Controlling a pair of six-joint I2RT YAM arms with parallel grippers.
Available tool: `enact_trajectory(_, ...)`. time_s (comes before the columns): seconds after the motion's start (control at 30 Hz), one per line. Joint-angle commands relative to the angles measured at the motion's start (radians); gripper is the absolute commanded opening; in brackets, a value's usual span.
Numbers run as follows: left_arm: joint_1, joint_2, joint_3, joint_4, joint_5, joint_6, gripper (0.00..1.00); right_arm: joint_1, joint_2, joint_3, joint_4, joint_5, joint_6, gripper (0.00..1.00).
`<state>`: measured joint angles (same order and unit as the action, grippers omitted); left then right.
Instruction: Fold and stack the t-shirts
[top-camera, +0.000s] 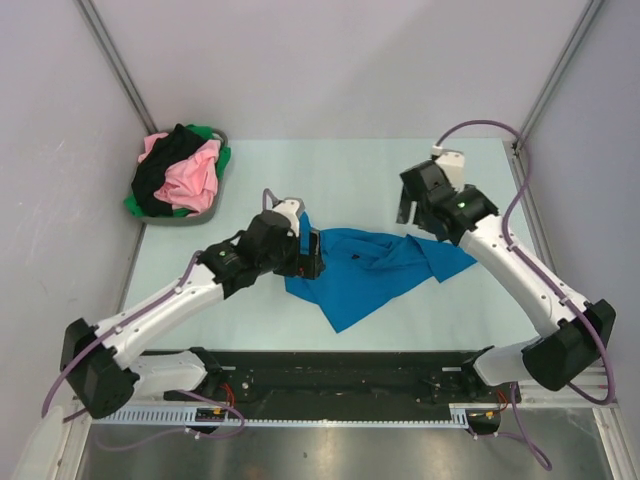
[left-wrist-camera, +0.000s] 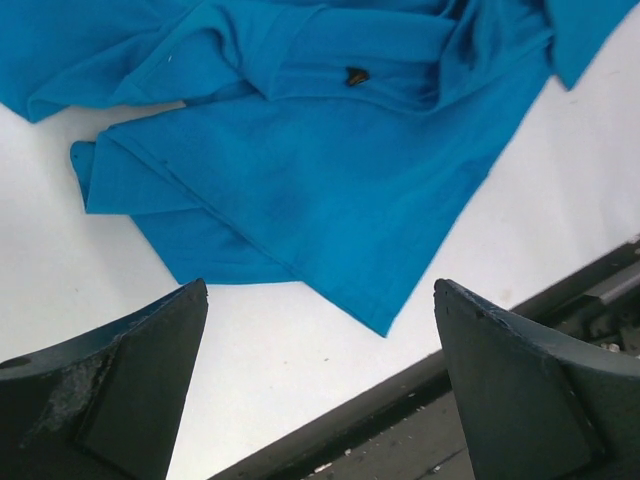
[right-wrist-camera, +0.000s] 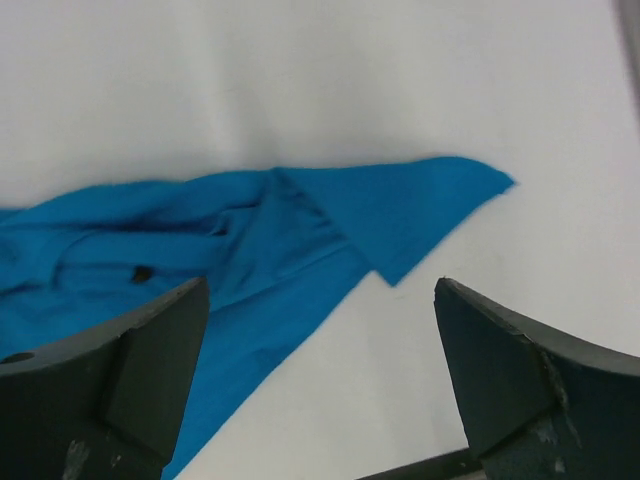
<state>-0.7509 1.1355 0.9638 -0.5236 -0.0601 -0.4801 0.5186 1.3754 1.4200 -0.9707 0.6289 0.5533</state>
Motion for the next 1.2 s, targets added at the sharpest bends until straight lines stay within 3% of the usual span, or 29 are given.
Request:
enact_trajectory(0.0, -0.004, 0.056, -0.013, 0.037, -0.058, -0.043, 0.99, 0.122, 0.062, 0.02, 0.119, -0.148, -0.03, 1.0)
enact_trajectory(0.07, 0.007, 0.067, -0.037, 0.033, -0.113, -0.089, 0.99, 0.155, 0.117, 0.031, 0.177, -0.255, -0.055, 1.0)
enact_trajectory(0.2, 0.068, 0.008, -0.118, 0.079, -0.141, -0.182, 0.99, 0.239, 0.301, 0.114, 0.234, -0.33, -0.116, 0.98)
enact_trajectory(0.33, 0.241, -0.089, -0.21, 0.154, -0.069, -0.203, 0.99, 0.271, 0.514, 0.256, 0.259, -0.354, -0.18, 0.98)
enact_trajectory(0.47, 0.344, -0.111, -0.226, 0.16, -0.011, -0.184, 1.0, 0.282, 0.658, 0.403, 0.248, -0.374, -0.197, 0.97)
enact_trajectory(0.67, 0.397, -0.083, -0.26, 0.183, 0.005, -0.183, 1.0, 0.311, 0.763, 0.474, 0.319, -0.416, -0.242, 0.97)
enact_trajectory(0.8, 0.436, -0.094, -0.29, 0.195, 0.031, -0.19, 1.0, 0.319, 0.809, 0.565, 0.248, -0.356, -0.231, 0.96)
enact_trajectory(0.9, 0.447, -0.118, -0.301, 0.197, 0.052, -0.18, 1.0, 0.282, 0.725, 0.502, 0.185, -0.193, -0.166, 0.96)
enact_trajectory(0.93, 0.447, -0.132, -0.306, 0.2, 0.052, -0.18, 1.0, 0.262, 0.671, 0.397, 0.194, -0.172, -0.135, 0.96)
enact_trajectory(1.17, 0.446, -0.151, -0.338, 0.237, 0.126, -0.192, 0.99, 0.014, 0.168, -0.187, 0.302, -0.255, 0.163, 0.94)
